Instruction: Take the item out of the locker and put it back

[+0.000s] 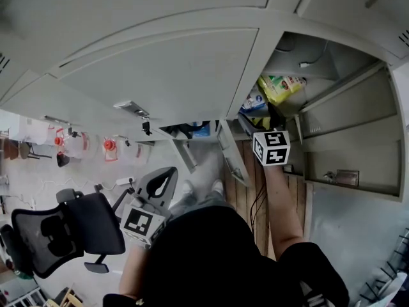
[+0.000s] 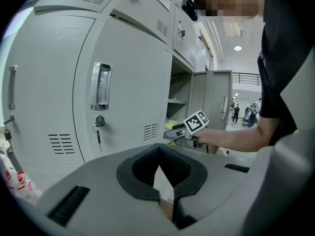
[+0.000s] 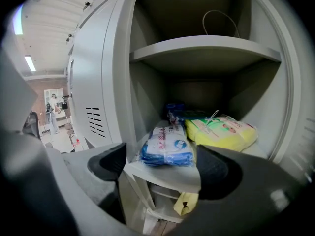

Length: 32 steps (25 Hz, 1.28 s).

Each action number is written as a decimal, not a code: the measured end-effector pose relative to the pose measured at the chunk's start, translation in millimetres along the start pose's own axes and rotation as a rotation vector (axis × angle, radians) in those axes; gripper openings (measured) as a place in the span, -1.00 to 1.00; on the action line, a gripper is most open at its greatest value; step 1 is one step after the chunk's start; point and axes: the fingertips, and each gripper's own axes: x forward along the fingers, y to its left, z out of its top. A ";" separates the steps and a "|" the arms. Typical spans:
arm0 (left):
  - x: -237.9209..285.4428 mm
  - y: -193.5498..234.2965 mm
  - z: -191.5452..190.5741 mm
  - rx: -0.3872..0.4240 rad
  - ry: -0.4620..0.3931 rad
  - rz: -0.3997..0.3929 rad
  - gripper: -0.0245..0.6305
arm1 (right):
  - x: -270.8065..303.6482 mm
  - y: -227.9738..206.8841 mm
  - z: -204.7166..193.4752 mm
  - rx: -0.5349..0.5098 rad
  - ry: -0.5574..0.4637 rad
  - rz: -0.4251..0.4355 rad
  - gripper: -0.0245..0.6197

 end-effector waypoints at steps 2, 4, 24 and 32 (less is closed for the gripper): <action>-0.5 0.3 -0.8 0.021 -0.013 -0.011 -0.89 | -6.8 4.0 2.3 0.004 -0.008 0.007 0.45; -1.2 2.4 -3.0 0.045 -0.026 -0.019 -0.89 | -14.9 8.9 5.2 0.009 -0.021 0.013 0.43; 8.5 -4.0 0.9 0.042 -0.087 -0.170 -0.89 | -99.3 69.3 33.7 -0.035 -0.109 0.004 -0.66; 12.8 -11.5 8.6 0.065 -0.090 -0.257 -0.89 | -129.6 92.4 37.6 -0.024 -0.119 -0.019 -0.90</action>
